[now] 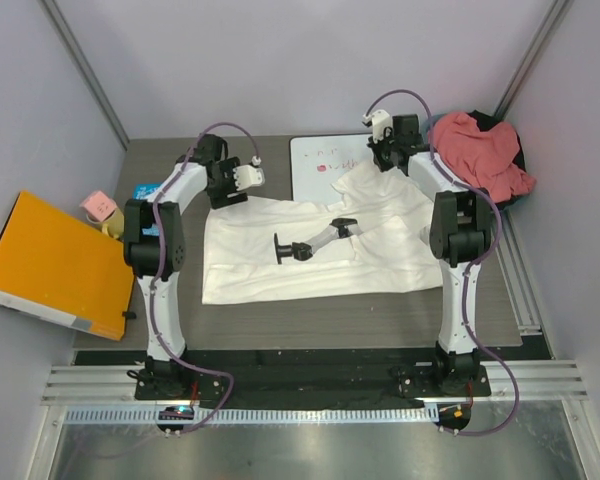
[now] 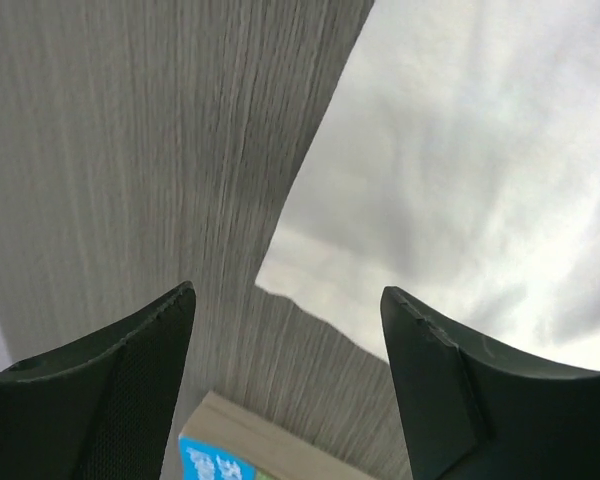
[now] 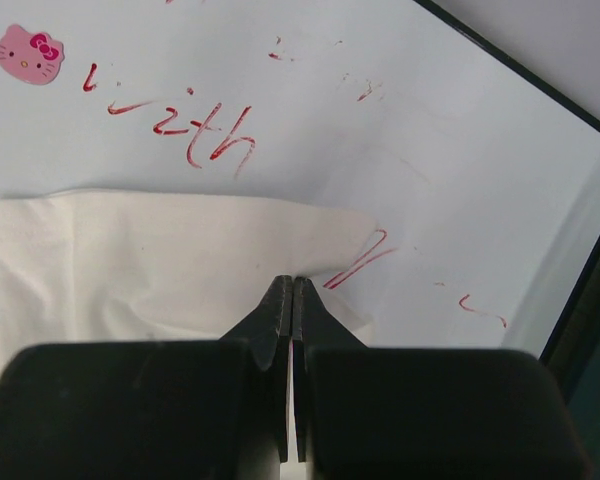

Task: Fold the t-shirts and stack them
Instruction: Grap the side of the flattened tshirt furthest away from the robot with both arms

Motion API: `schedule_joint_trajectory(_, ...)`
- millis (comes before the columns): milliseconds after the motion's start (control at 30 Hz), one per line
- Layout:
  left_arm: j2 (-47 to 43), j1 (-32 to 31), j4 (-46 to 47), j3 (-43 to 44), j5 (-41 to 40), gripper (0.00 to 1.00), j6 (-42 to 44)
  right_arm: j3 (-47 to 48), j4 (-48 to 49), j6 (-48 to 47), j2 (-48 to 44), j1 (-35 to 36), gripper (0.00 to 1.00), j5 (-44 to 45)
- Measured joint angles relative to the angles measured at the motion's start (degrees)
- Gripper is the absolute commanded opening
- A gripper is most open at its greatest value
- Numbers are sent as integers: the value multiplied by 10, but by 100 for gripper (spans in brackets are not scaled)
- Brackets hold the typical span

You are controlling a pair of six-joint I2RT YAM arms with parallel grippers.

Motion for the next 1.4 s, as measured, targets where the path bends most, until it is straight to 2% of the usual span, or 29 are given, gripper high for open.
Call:
schedule_joint_trajectory(133,79,13,-60,97,27,65,2,-15,-1,-8,-2,0,1,2)
schedule_joint_trajectory(267,129,21,-102,179,44,68,3,-20,-1,-14,-4,0,1,6)
schedule_joint_trajectory(467,166,23,-187,250,73,71,29,-25,-2,-31,-12,0,1,13)
schedule_joint_trajectory(533,178,23,-230,276,83,69,45,-25,-2,-37,-19,0,1,17)
schedule_joint_trajectory(600,187,22,-262,291,92,59,57,-26,-2,-46,-25,0,1,20)
schedule_joint_trajectory(667,188,21,-288,293,96,32,68,-26,-2,-51,-32,0,1,22)
schedule_joint_trajectory(700,188,20,-297,292,97,14,67,-26,-2,-53,-35,0,1,22)
schedule_joint_trajectory(733,188,19,-309,291,97,0,70,-27,-2,-55,-38,0,1,22)
schedule_joint_trajectory(833,185,15,-325,281,95,0,75,-36,-1,-62,-49,0,1,23)
schedule_joint_trajectory(967,158,12,-284,233,85,0,56,-60,-1,-68,-71,0,1,23)
schedule_joint_trajectory(1200,60,9,-115,54,25,0,3,-122,2,-84,-128,0,1,27)
schedule_joint_trajectory(1400,-22,9,15,-46,-27,0,-28,-171,3,-99,-184,0,1,27)
